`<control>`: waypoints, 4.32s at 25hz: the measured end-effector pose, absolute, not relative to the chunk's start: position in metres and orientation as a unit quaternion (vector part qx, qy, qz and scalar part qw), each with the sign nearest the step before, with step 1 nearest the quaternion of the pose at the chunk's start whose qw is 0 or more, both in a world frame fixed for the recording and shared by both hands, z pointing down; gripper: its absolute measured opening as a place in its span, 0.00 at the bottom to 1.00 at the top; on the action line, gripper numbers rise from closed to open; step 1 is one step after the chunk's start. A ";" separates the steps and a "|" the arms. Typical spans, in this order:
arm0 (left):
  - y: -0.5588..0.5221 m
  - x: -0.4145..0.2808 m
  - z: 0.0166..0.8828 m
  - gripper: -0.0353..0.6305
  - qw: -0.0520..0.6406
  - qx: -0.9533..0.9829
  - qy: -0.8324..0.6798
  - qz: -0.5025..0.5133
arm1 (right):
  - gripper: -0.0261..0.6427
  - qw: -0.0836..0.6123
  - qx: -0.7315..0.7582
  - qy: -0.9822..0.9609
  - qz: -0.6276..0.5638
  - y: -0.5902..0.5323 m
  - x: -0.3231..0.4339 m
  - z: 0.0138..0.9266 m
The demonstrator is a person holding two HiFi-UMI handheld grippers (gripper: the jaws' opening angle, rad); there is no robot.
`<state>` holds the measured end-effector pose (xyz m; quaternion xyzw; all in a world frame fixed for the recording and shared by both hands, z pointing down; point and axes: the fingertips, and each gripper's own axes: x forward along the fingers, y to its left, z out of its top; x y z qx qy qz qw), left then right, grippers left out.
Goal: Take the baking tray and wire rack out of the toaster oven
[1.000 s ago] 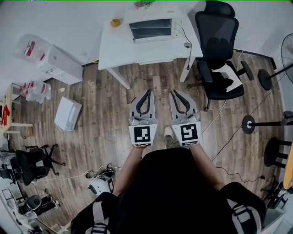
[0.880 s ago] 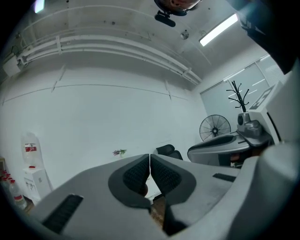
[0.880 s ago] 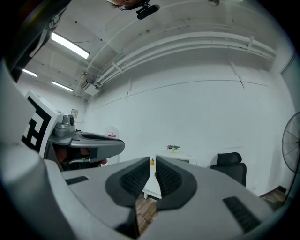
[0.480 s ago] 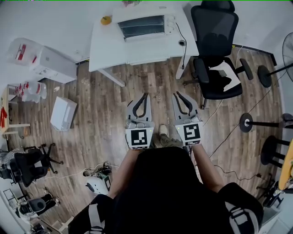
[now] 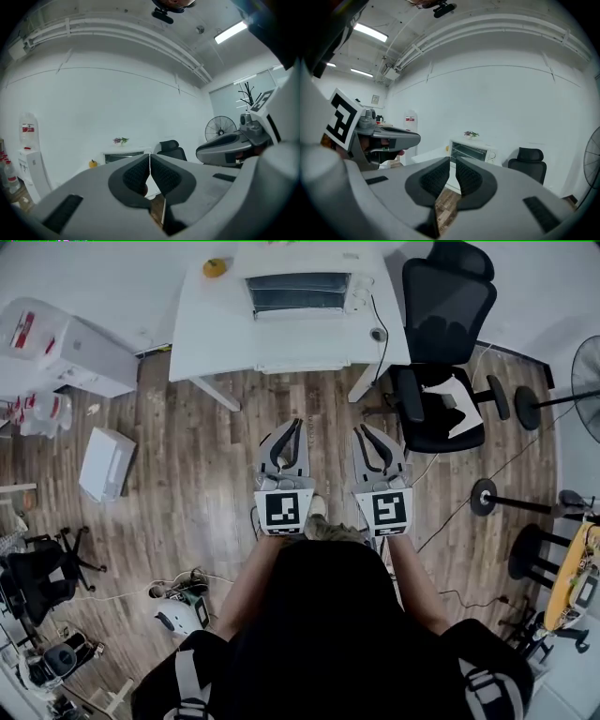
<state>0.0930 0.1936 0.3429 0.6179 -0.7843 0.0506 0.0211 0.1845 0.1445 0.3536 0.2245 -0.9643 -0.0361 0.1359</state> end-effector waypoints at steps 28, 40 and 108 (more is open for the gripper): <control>0.075 -0.116 0.342 0.10 0.063 0.659 -0.750 -0.008 | 0.09 0.209 0.277 -0.937 -0.036 0.033 0.021 0.370; 0.000 -0.144 0.360 0.10 0.128 0.667 -0.733 -0.035 | 0.09 0.228 0.228 -0.946 -0.015 -0.076 -0.008 0.406; -0.200 -0.260 0.584 0.29 0.502 0.386 -0.636 -0.440 | 0.26 -0.051 0.365 -0.686 0.627 -0.260 -0.109 0.579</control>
